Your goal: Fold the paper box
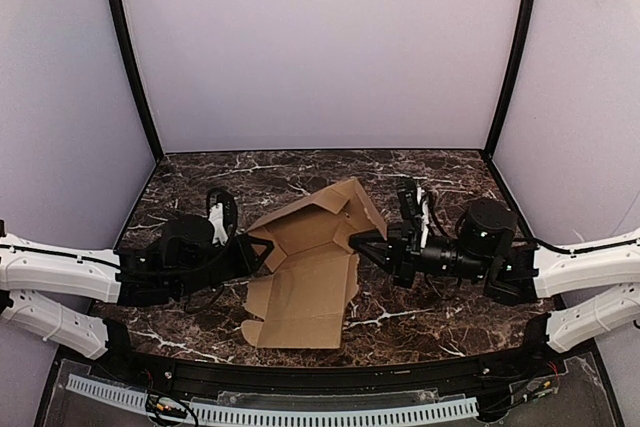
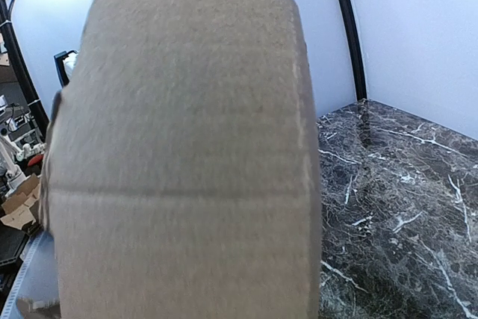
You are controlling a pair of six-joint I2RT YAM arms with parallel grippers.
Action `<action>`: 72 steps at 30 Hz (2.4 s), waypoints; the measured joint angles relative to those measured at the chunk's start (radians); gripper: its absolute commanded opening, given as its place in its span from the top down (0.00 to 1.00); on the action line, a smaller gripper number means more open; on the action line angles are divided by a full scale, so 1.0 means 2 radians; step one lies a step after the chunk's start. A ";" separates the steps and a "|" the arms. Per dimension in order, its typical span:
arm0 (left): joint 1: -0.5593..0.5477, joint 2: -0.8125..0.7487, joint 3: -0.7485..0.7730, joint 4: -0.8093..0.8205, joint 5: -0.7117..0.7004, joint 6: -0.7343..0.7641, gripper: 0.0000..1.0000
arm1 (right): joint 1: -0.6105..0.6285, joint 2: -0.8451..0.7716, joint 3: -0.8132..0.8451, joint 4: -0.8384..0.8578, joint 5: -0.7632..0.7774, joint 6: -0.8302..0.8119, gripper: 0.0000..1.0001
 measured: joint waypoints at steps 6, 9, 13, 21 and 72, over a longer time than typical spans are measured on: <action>0.000 -0.017 -0.002 0.000 -0.017 0.010 1.00 | 0.000 -0.076 -0.012 -0.053 0.010 -0.018 0.98; 0.000 -0.022 -0.003 -0.003 -0.028 0.017 1.00 | 0.000 -0.122 -0.019 -0.095 0.011 -0.029 0.91; 0.000 -0.028 -0.003 -0.007 -0.037 0.030 1.00 | 0.000 -0.181 -0.019 -0.173 0.021 -0.046 0.85; 0.000 -0.033 -0.003 -0.019 -0.036 0.077 1.00 | 0.000 -0.226 0.010 -0.297 0.018 -0.079 0.60; 0.009 -0.028 -0.001 -0.079 -0.050 0.133 1.00 | -0.022 0.021 0.159 -0.343 -0.056 -0.115 0.74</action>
